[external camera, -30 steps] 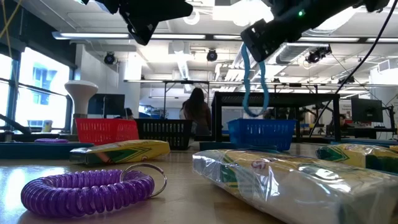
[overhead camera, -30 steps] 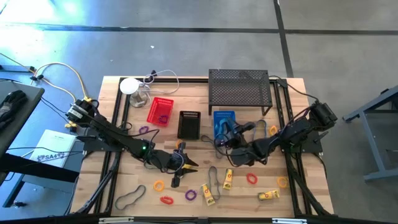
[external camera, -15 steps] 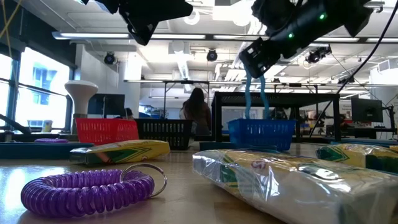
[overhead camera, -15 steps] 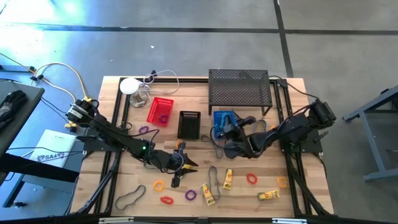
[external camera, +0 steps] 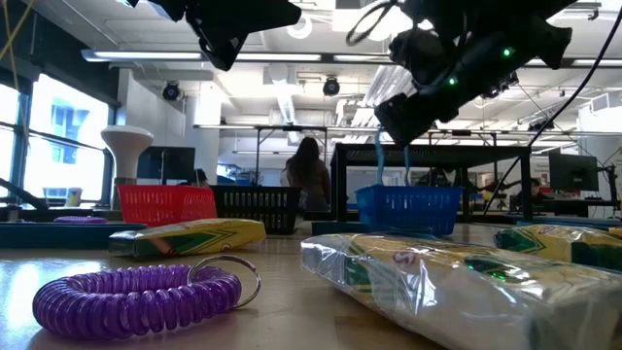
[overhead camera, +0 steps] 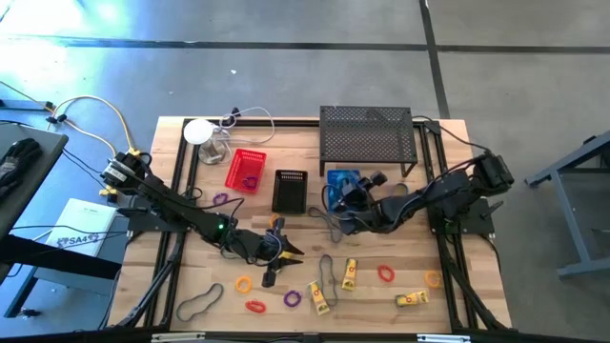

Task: Pick & Place Office Desk Supplies
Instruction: Put the blue rubber band into the blue bin, then put the right orange wrist coil keychain into the orange bin

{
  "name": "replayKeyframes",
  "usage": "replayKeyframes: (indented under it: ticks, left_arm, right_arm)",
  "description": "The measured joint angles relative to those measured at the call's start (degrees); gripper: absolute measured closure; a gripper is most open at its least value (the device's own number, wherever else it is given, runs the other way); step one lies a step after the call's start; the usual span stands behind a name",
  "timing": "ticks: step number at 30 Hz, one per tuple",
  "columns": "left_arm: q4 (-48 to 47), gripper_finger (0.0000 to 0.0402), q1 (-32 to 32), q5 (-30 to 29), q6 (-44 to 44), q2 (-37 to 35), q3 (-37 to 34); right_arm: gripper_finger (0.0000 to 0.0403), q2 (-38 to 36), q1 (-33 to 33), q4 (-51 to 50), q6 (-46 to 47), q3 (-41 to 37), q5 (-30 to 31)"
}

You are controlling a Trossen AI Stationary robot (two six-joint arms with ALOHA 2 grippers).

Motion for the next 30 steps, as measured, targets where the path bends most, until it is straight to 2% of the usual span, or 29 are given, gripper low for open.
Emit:
replayKeyframes:
  ticks: [7,15,24,26,30]
  left_arm:
    - [0.0,0.0305,0.0,0.0,0.0,0.0,0.0]
    - [0.0,0.0305,0.0,0.0,0.0,0.0,0.0]
    - [0.0,0.0305,0.0,0.0,0.0,0.0,0.0]
    - [0.0,0.0305,0.0,-0.1,0.0,0.0,0.0]
    - [0.0,0.0305,0.0,-0.1,0.0,0.0,0.0]
  right_arm:
    - [0.0294,0.0,-2.0,-5.2,8.1,0.0,-11.1]
    - [0.0294,0.0,-5.9,-5.2,12.3,0.0,-29.4]
    - [0.0294,0.0,-8.9,-5.6,14.9,0.0,-44.4]
    - [0.0294,0.0,-9.4,-5.8,15.2,0.0,-46.0]
    - [0.0294,-0.3,-9.6,-6.0,15.1,0.0,-45.4]
